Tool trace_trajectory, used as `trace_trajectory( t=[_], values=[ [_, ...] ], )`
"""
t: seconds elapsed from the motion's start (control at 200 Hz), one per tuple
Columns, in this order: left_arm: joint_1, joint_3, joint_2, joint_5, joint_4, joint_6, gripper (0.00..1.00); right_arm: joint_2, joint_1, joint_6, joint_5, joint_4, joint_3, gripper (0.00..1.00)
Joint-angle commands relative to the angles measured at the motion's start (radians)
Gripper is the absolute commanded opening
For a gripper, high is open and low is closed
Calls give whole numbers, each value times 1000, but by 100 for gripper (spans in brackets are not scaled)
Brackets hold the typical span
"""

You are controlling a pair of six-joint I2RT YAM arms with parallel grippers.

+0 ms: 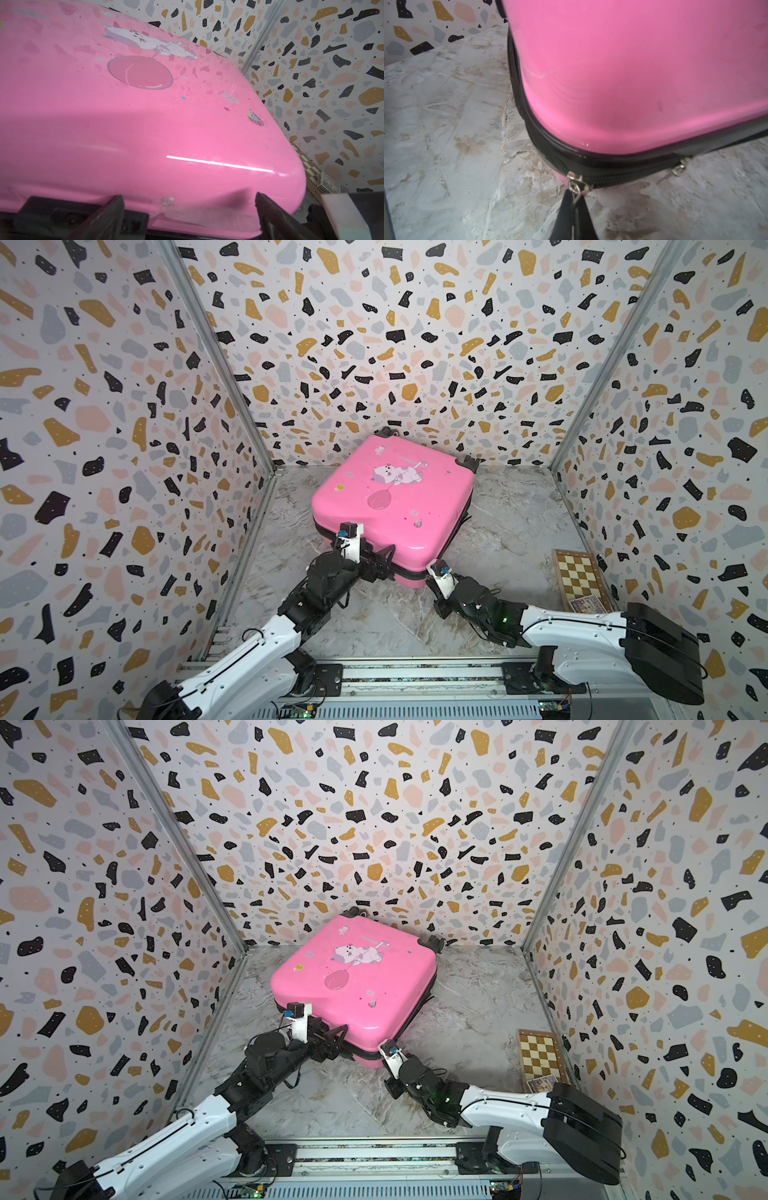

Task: Open the suitcase zippers
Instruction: Unzip the zipper on the suitcase, then adjust the suitcase at the center of the board.

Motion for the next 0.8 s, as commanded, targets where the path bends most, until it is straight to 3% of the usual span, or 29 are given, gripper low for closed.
trace_trajectory(
  t=[0.0, 0.2, 0.586, 0.671, 0.796],
  values=[
    [-13, 23, 42, 98, 52, -16, 99, 45, 96, -43, -50, -61, 47, 0],
    [-16, 20, 18, 94, 45, -20, 99, 72, 132, 1, 8, -112, 75, 0],
    [-16, 30, -239, -118, -148, 30, 99, -242, 148, 258, 44, -242, -110, 0],
    [-16, 74, -245, -203, -234, 29, 99, -332, 152, 332, 68, -305, -141, 0],
    [-10, 195, -224, -416, -432, 13, 99, -465, 153, 419, 98, -401, -178, 0]
  ],
)
